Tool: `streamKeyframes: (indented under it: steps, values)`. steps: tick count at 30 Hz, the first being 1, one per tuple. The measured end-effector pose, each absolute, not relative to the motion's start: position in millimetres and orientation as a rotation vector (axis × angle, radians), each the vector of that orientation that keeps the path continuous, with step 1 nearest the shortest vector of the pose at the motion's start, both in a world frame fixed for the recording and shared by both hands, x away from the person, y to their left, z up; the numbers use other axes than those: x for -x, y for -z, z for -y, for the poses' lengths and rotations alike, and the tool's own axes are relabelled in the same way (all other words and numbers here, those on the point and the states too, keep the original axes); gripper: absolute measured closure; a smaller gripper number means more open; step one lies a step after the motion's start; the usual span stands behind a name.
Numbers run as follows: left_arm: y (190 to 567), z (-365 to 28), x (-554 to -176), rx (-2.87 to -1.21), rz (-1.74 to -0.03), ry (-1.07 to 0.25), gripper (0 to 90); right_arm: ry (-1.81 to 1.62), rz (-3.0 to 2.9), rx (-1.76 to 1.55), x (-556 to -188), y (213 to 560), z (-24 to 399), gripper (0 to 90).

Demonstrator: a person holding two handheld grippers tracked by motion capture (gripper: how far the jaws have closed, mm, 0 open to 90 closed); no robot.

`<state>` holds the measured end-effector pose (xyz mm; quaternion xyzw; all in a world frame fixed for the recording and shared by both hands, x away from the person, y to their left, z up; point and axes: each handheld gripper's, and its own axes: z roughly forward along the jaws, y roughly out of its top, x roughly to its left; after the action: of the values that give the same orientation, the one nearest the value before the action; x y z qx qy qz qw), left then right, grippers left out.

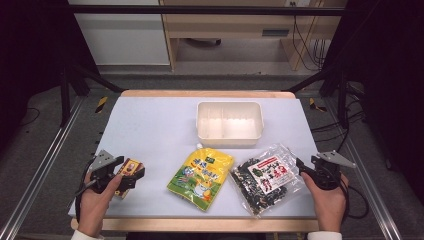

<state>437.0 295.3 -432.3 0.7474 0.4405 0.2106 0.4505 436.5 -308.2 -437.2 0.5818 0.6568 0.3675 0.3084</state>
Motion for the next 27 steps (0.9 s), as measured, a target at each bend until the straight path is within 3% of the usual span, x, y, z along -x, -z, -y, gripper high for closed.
streamKeyframes:
  steps: [3,11,15,20,27]
  values:
    - [432.8,-295.1,-437.3,-1.849,-1.092,-0.524,6.4,-0.995,-1.72,-1.563,-438.9,438.7,317.8,41.5]
    - [433.2,-295.0,-437.6,-1.85,-1.094,-0.526,7.2,-1.0,-1.698,-1.586,-443.1,445.0,340.3,48.1]
    - [433.4,-293.6,-437.5,-1.853,-1.089,-0.535,8.0,-1.014,-1.658,-1.638,-440.2,450.7,363.3,57.6]
    - [434.3,-290.0,-438.3,-1.867,-1.081,-0.536,8.7,-1.017,-1.652,-1.677,-438.0,457.5,377.3,63.2]
    - [433.9,-290.9,-437.2,-1.866,-1.077,-0.534,9.3,-1.046,-1.73,-1.687,-432.1,462.6,370.7,61.0]
